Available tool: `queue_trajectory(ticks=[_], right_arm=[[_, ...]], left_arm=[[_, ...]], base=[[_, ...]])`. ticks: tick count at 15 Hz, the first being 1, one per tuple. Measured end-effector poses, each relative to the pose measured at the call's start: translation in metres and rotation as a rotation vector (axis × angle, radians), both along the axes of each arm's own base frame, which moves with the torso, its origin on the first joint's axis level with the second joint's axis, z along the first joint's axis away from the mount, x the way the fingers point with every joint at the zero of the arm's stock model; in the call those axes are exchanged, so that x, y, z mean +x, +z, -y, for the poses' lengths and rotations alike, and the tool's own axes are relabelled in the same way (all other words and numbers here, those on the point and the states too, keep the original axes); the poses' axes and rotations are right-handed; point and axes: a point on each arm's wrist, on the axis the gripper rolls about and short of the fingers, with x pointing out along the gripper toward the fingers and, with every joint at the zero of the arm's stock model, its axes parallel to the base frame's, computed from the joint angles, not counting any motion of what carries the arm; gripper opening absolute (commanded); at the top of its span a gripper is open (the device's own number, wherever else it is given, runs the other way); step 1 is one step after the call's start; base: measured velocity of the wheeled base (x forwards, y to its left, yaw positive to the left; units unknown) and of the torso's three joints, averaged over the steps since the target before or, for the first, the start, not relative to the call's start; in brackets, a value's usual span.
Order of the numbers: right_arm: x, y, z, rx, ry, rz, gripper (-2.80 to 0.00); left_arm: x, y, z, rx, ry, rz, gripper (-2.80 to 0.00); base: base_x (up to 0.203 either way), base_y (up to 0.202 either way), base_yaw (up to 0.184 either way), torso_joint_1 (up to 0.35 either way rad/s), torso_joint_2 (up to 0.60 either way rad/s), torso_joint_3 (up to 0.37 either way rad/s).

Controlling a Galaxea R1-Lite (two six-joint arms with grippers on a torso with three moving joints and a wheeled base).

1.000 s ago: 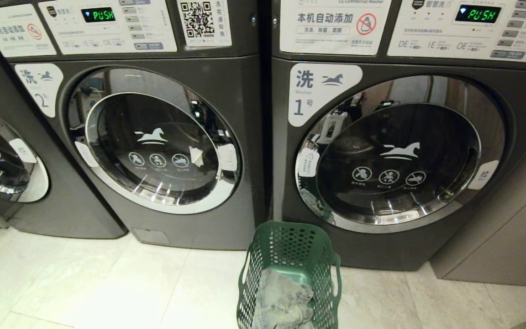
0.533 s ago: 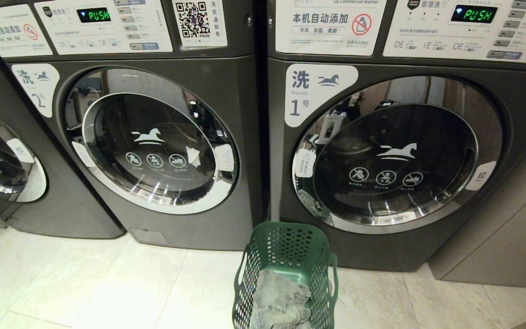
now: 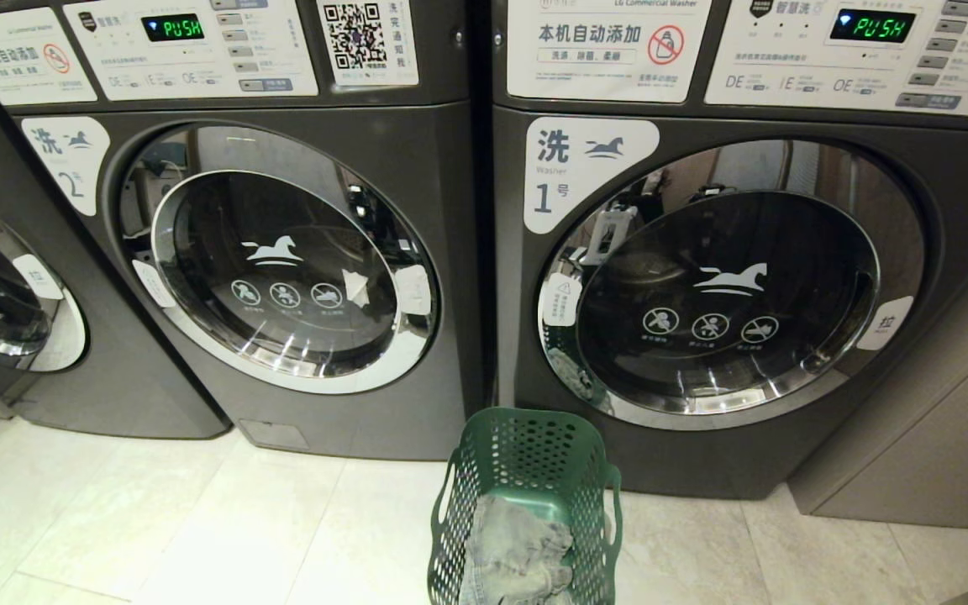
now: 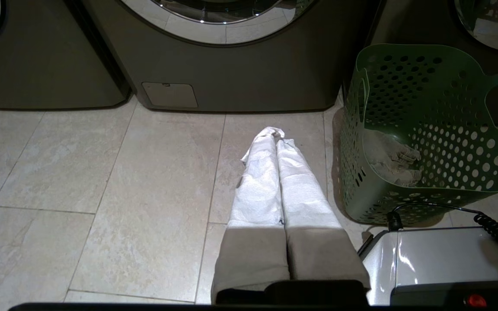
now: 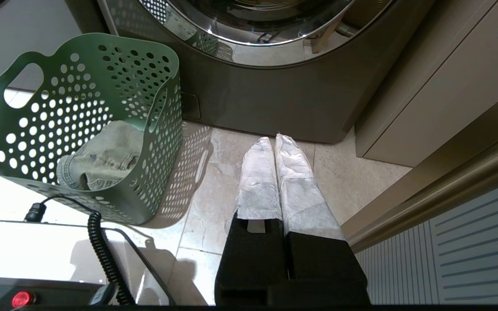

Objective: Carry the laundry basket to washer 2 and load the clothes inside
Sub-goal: Open the lid of the washing machine

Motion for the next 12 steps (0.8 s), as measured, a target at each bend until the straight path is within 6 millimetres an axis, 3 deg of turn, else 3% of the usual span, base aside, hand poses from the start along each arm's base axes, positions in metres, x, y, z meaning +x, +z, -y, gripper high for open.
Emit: queue_trajectory(ticks=[5, 12], right_arm=[[0.0000, 0.0001, 0.0000, 0.000, 0.000, 0.000, -2.80], [0.0000, 0.0001, 0.0000, 0.000, 0.000, 0.000, -2.80]], left_arm=[[0.0000, 0.0000, 0.0000, 0.000, -0.002, 0.000, -2.80], [0.0000, 0.0000, 0.0000, 0.000, -0.002, 0.000, -2.80]], base=[[0.000, 0.000, 0.000, 0.000, 0.00, 0.000], [-0.001, 0.005, -0.133, 0.002, 0.00, 0.004]])
